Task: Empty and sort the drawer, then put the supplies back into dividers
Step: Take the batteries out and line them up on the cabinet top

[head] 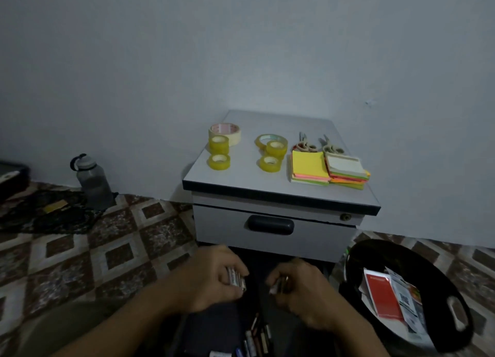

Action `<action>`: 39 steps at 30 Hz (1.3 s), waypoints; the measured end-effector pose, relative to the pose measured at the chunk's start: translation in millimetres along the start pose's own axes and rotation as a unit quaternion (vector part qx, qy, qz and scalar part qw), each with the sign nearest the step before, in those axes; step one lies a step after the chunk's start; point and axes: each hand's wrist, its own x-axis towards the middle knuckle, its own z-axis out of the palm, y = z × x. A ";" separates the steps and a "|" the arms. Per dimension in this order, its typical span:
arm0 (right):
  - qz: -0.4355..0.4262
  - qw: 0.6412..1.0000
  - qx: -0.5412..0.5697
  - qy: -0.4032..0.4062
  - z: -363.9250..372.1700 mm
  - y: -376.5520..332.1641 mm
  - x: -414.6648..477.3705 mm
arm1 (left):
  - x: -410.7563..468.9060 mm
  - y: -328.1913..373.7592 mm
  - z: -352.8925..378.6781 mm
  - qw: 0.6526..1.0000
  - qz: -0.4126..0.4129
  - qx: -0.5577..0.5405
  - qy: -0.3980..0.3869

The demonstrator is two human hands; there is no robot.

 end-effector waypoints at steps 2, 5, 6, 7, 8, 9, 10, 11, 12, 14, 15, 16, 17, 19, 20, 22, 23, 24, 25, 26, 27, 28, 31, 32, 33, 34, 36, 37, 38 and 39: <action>-0.023 0.999 0.019 0.030 -36.9 -18.1 -1.3 | 1.8 15.4 -38.5 0.999 0.007 0.004 0.051; -0.079 0.992 0.009 0.101 -90.6 -39.9 11.5 | 20.1 33.9 -92.1 0.993 0.016 -0.027 0.116; -0.090 0.989 0.009 0.116 -107.4 -46.7 19.8 | 29.8 39.5 -108.6 0.991 0.025 -0.022 0.133; -0.098 0.986 0.014 0.130 -123.1 -51.9 31.6 | 41.9 43.3 -124.3 0.988 0.030 -0.012 0.149; -0.105 0.984 0.017 0.146 -138.0 -55.9 45.5 | 56.5 45.5 -138.1 0.986 0.035 0.001 0.163; -0.113 0.980 0.016 0.160 -151.8 -59.3 60.7 | 71.7 47.7 -150.1 0.983 0.040 0.018 0.176; -0.121 0.977 0.013 0.173 -164.9 -62.1 77.3 | 88.8 48.6 -160.7 0.981 0.042 0.034 0.186; -0.128 0.975 0.010 0.181 -175.7 -63.9 94.6 | 105.9 48.4 -170.0 0.980 0.037 0.045 0.191; -0.134 0.974 0.011 0.184 -185.0 -65.3 112.2 | 123.4 45.9 -177.9 0.980 0.029 0.051 0.191; -0.140 0.972 0.016 0.186 -198.0 -64.6 147.6 | 156.7 36.1 -189.7 0.981 0.017 0.063 0.183; -0.141 0.972 0.014 0.188 -202.5 -63.6 164.6 | 171.4 29.8 -193.0 0.982 0.013 0.074 0.175; -0.142 0.972 0.010 0.187 -205.7 -62.0 180.5 | 184.5 22.4 -194.9 0.982 0.008 0.085 0.166; -0.141 0.973 0.006 0.182 -207.8 -60.0 194.9 | 195.4 15.3 -195.4 0.983 0.006 0.094 0.157; -0.134 0.979 -0.010 0.155 -208.4 -55.1 218.2 | 212.0 3.7 -194.1 0.984 0.006 0.106 0.140; -0.129 0.982 -0.027 0.137 -207.3 -52.1 227.4 | 218.2 -1.6 -193.2 0.985 0.009 0.112 0.133; -0.121 0.985 -0.062 0.109 -204.1 -47.1 240.7 | 226.8 -8.7 -190.8 0.984 0.016 0.125 0.123; -0.121 0.985 -0.069 0.102 -202.5 -45.1 245.1 | 229.8 -11.0 -189.9 0.984 0.021 0.130 0.120; -0.123 0.985 -0.068 0.097 -200.8 -43.9 248.4 | 232.3 -12.6 -189.1 0.983 0.027 0.136 0.117; -0.125 0.986 -0.066 0.093 -199.2 -42.8 250.8 | 234.3 -13.4 -188.3 0.983 0.032 0.142 0.114; -0.126 0.986 -0.063 0.088 -197.5 -42.4 253.2 | 235.7 -14.0 -187.6 0.982 0.035 0.146 0.113; -0.126 0.987 -0.062 0.082 -195.5 -42.3 255.1 | 236.7 -14.9 -187.0 0.982 0.038 0.150 0.113; -0.126 0.987 -0.061 0.075 -193.5 -42.4 256.6 | 237.5 -15.6 -186.4 0.980 0.041 0.155 0.115; -0.122 0.989 -0.066 0.057 -187.9 -42.1 259.9 | 238.5 -18.1 -184.2 0.975 0.064 0.175 0.117; -0.118 0.989 -0.067 0.054 -186.6 -41.7 260.7 | 238.3 -19.2 -183.7 0.974 0.073 0.182 0.117; -0.115 0.990 -0.064 0.052 -185.6 -41.2 261.0 | 237.4 -20.1 -183.2 0.971 0.079 0.193 0.117; -0.115 0.990 -0.060 0.052 -185.2 -41.0 261.0 | 236.3 -20.9 -182.6 0.968 0.083 0.203 0.118; -0.121 0.990 -0.056 0.056 -184.5 -40.4 260.6 | 234.0 -21.8 -181.3 0.965 0.082 0.221 0.116; -0.124 0.989 -0.057 0.059 -184.0 -40.3 260.1 | 232.5 -20.9 -180.6 0.964 0.077 0.228 0.113; -0.124 0.988 -0.061 0.063 -183.6 -40.4 259.2 | 231.5 -19.9 -180.1 0.963 0.075 0.233 0.111; -0.124 0.988 -0.067 0.065 -183.4 -40.5 258.1 | 230.4 -18.7 -180.2 0.962 0.074 0.238 0.110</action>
